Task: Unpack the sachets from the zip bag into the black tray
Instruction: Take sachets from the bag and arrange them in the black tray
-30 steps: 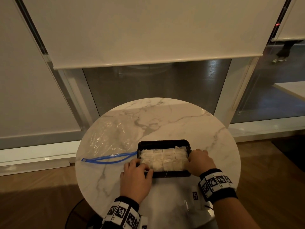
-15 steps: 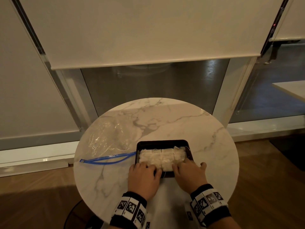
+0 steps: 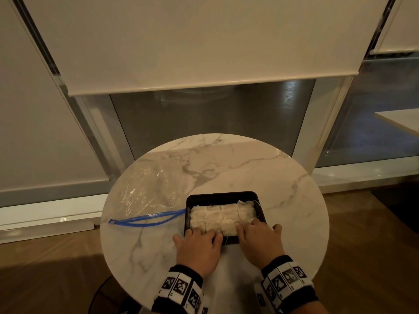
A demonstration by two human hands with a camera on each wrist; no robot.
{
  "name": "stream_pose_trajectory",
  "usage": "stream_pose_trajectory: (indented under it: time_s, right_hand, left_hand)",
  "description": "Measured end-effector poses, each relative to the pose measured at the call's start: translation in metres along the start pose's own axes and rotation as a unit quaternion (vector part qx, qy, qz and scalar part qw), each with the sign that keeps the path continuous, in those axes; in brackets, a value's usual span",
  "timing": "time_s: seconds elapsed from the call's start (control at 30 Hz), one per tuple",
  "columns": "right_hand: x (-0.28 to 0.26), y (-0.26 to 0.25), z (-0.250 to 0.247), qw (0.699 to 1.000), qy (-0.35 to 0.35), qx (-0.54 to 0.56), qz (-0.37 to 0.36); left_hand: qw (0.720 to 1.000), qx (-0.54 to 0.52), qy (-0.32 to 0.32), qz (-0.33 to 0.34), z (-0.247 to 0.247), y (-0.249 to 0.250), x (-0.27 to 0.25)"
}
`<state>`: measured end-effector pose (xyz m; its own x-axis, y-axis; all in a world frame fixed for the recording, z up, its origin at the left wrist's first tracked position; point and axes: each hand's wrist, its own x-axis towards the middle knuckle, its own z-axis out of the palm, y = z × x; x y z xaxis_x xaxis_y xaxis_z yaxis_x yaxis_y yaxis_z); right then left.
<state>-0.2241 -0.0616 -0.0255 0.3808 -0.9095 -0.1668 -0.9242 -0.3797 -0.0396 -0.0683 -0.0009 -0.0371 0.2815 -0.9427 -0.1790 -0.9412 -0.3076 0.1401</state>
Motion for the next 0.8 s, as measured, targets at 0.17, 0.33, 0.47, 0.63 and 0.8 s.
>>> stream_pose_trajectory:
  time_s: [0.17, 0.33, 0.47, 0.63, 0.8]
  right_hand:
    - [-0.001, -0.002, 0.002, 1.000, 0.010, 0.011, 0.012]
    - [-0.001, -0.005, 0.003, 1.000, 0.014, 0.010, 0.025]
    - [-0.005, -0.006, 0.001, 1.000, -0.024, -0.004, 0.001]
    - [-0.007, -0.006, -0.001, 1.000, -0.006, 0.027, 0.016]
    - [-0.006, -0.006, 0.001, 0.999, 0.010, 0.034, 0.018]
  left_hand:
    - [1.000, 0.004, 0.005, -0.007, -0.001, 0.003, -0.006]
    - [0.999, -0.019, 0.043, 0.024, -0.008, 0.011, -0.008]
    - [0.998, -0.042, 0.001, 0.046, -0.004, 0.023, -0.011]
    - [0.997, -0.051, -0.036, 0.038, -0.003, 0.025, -0.007]
    - [0.997, -0.057, -0.037, 0.033, -0.001, 0.027, -0.005]
